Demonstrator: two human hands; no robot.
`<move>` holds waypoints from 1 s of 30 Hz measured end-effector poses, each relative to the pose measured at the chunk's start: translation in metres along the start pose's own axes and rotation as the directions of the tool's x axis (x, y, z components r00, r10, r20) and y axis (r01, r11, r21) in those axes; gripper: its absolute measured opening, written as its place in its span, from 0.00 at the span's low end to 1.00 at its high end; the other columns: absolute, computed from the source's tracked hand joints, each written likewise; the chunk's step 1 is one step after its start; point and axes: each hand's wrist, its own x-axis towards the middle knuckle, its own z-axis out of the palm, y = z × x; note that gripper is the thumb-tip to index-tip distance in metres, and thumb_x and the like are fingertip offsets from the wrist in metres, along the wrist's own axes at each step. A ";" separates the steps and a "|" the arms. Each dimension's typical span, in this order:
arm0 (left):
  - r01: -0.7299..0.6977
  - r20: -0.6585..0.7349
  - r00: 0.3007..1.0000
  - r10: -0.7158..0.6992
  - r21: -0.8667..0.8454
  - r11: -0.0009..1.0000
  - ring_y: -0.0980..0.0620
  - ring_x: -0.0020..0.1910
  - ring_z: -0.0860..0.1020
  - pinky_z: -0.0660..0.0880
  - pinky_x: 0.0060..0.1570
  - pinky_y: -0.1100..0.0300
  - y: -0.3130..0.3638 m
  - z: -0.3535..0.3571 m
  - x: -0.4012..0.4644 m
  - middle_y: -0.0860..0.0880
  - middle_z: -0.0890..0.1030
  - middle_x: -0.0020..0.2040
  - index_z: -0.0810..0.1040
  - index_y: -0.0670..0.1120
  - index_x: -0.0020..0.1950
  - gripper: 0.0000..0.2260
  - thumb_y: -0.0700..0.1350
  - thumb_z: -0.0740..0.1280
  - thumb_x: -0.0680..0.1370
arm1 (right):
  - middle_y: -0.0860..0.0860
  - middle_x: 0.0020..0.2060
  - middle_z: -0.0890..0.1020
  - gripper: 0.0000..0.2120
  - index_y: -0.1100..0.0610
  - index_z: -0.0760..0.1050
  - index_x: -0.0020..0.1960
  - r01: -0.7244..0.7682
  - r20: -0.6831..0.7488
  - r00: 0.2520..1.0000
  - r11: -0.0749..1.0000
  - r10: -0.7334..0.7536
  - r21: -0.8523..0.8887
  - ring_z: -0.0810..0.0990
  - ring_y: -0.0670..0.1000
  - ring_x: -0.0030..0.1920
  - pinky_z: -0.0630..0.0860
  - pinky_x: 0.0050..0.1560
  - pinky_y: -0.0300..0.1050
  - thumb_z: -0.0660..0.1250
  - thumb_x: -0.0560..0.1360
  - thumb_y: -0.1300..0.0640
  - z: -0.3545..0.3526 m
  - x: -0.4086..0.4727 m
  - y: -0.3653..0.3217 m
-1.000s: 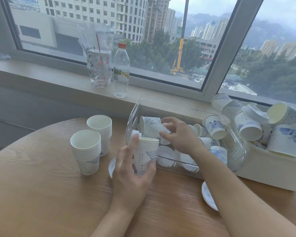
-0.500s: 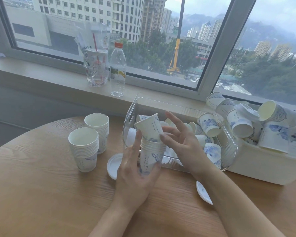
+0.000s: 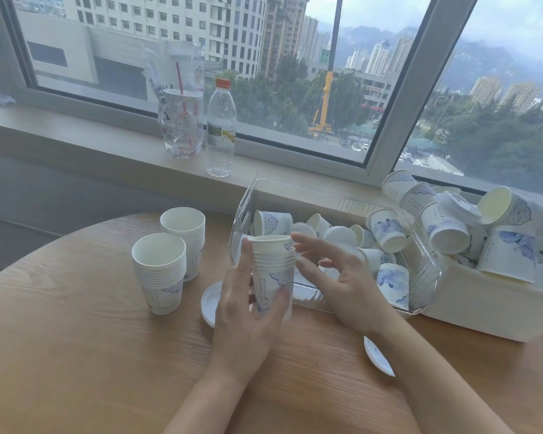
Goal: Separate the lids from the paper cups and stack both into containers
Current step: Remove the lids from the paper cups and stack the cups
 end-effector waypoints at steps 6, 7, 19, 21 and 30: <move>0.017 -0.003 1.000 -0.017 -0.026 1.000 0.56 0.65 0.78 0.74 0.54 0.72 -0.001 -0.002 0.001 0.58 0.77 0.67 0.57 0.61 0.84 0.40 0.60 0.74 0.77 | 0.37 0.57 0.84 0.15 0.38 0.80 0.66 -0.029 0.037 0.999 1.000 0.028 0.013 0.81 0.43 0.61 0.76 0.65 0.48 0.71 0.82 0.51 0.000 -0.008 0.007; 0.018 0.000 1.000 -0.018 -0.030 0.999 0.56 0.65 0.78 0.74 0.54 0.73 0.000 -0.001 0.001 0.58 0.77 0.67 0.57 0.60 0.84 0.40 0.59 0.74 0.77 | 0.36 0.56 0.84 0.15 0.39 0.81 0.66 -0.025 0.040 0.999 1.000 0.025 0.006 0.81 0.43 0.61 0.76 0.64 0.48 0.71 0.82 0.52 -0.002 -0.007 0.007; 0.017 -0.120 0.993 -0.005 0.101 0.995 0.54 0.62 0.79 0.83 0.52 0.48 -0.003 -0.010 0.003 0.66 0.74 0.65 0.65 0.68 0.78 0.37 0.64 0.72 0.69 | 0.45 0.68 0.80 0.25 0.45 0.74 0.74 0.038 0.048 0.999 0.934 -0.022 -0.356 0.77 0.48 0.67 0.72 0.70 0.50 0.73 0.78 0.51 0.010 0.098 0.044; 0.012 -0.122 0.993 0.003 0.122 0.992 0.54 0.62 0.78 0.83 0.53 0.47 -0.003 -0.010 0.003 0.65 0.73 0.67 0.65 0.68 0.78 0.37 0.63 0.72 0.70 | 0.46 0.71 0.78 0.27 0.44 0.73 0.75 0.065 0.111 0.994 0.892 -0.017 -0.447 0.74 0.51 0.72 0.69 0.73 0.56 0.74 0.76 0.51 0.021 0.120 0.051; -0.005 -0.123 0.992 0.026 0.166 0.986 0.57 0.63 0.77 0.80 0.55 0.59 -0.001 -0.011 0.005 0.70 0.72 0.64 0.66 0.68 0.78 0.36 0.64 0.70 0.70 | 0.47 0.76 0.73 0.36 0.42 0.67 0.78 0.110 0.223 0.974 0.763 0.046 -0.637 0.68 0.53 0.76 0.63 0.73 0.52 0.78 0.74 0.48 0.046 0.159 0.063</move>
